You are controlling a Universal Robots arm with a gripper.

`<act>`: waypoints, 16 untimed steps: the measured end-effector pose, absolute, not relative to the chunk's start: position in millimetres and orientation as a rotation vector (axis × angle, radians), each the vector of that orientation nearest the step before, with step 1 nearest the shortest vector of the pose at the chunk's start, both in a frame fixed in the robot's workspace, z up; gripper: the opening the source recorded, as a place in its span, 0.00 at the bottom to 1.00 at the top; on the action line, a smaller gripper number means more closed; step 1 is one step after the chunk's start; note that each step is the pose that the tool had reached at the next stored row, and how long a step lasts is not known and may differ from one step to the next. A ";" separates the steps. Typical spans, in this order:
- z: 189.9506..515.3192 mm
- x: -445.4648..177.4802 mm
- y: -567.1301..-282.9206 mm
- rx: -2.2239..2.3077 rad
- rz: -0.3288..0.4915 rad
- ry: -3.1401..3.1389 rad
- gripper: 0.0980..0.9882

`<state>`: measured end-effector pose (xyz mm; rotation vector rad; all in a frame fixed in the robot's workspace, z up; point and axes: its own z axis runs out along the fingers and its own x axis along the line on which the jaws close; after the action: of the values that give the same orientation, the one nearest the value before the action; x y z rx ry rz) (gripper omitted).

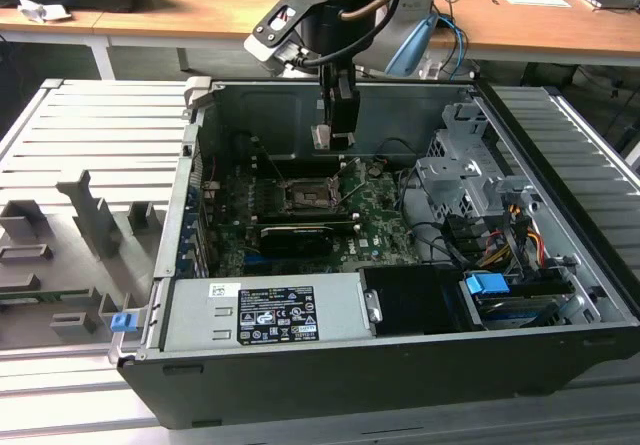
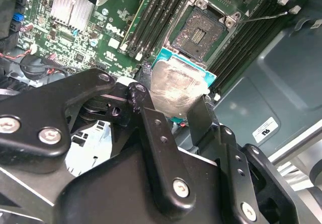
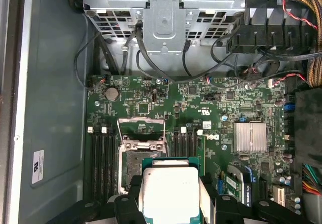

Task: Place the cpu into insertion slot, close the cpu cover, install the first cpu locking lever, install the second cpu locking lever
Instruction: 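Place the cpu into insertion slot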

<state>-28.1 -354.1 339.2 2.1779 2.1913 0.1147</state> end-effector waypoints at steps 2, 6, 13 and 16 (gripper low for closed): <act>339.1 -28.1 -354.1 2.183 0.114 2.186 0.48; 339.1 -28.1 -354.1 2.193 0.114 2.176 0.48; 335.9 -28.7 -353.9 2.242 0.112 2.123 0.48; 328.8 -31.3 -354.0 2.218 0.113 2.149 0.48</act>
<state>-31.3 -354.0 328.8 2.2183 2.1485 0.1131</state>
